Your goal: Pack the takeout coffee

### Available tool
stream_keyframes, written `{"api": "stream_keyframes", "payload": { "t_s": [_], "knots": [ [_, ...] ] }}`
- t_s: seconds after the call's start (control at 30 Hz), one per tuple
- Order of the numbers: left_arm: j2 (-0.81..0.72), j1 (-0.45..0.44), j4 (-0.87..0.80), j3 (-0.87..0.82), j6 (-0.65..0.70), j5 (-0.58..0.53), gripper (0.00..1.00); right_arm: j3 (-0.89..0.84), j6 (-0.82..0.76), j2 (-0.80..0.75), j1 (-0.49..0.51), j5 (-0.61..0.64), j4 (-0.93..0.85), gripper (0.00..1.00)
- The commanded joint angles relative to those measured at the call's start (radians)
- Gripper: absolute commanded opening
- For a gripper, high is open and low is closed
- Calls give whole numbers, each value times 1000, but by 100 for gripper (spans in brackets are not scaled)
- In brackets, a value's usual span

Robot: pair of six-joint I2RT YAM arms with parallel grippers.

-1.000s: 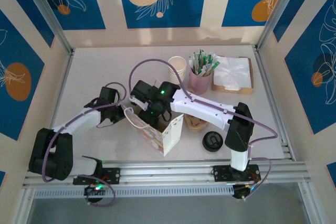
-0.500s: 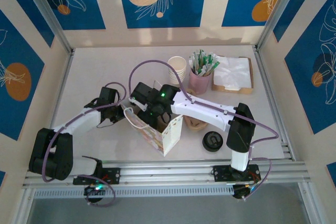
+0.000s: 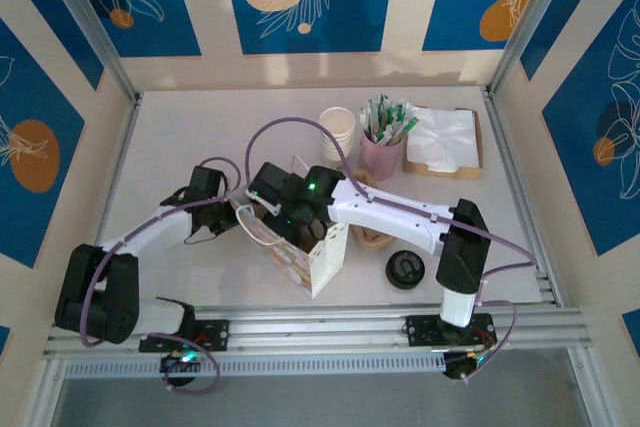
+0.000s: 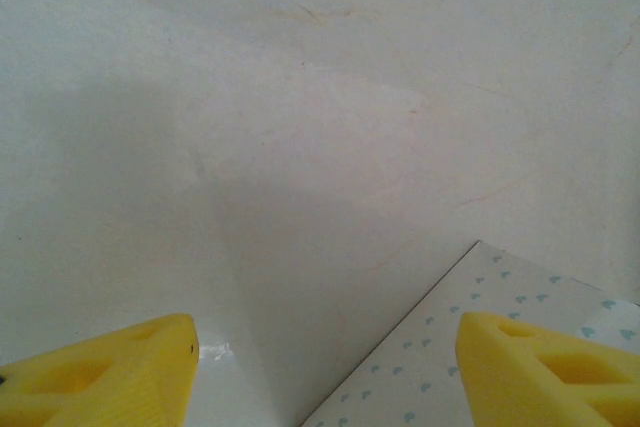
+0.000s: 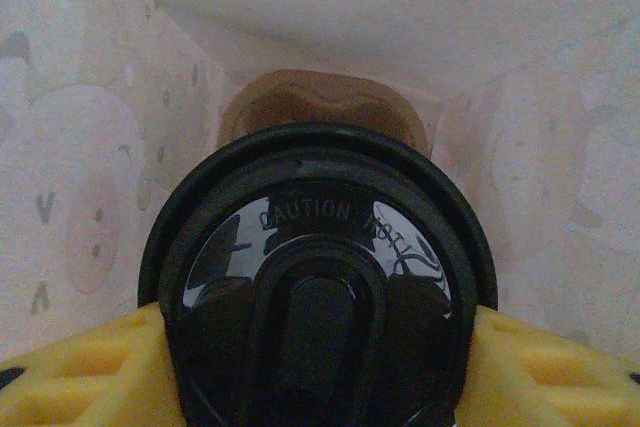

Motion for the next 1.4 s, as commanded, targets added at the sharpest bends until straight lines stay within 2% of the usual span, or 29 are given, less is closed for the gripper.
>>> {"api": "stream_keyframes", "payload": {
  "t_s": [0.0,0.23,0.37,0.63,0.77,0.93,1.17,1.37],
  "knots": [
    [-16,-6,-19,-10,-8,-16,69,-37,27,-17,7,34,14,53],
    [-30,-6,-34,-1,-2,-34,69,-64,48,25,12,-15,-25,53],
    [-48,-6,-50,6,2,-56,69,-64,57,41,23,-3,-59,53],
    [-81,-6,-91,20,19,-97,69,-29,54,-40,27,21,-12,52],
    [-116,-5,-117,26,23,-155,69,-53,39,-89,36,16,73,52],
    [-180,-5,-194,47,8,-290,68,-79,48,-76,31,-29,112,52],
    [-265,-4,-266,70,18,-374,69,-71,57,1,32,-41,61,52],
    [-324,-4,-312,102,33,-382,70,-28,61,55,39,20,-41,52]
  ]
}}
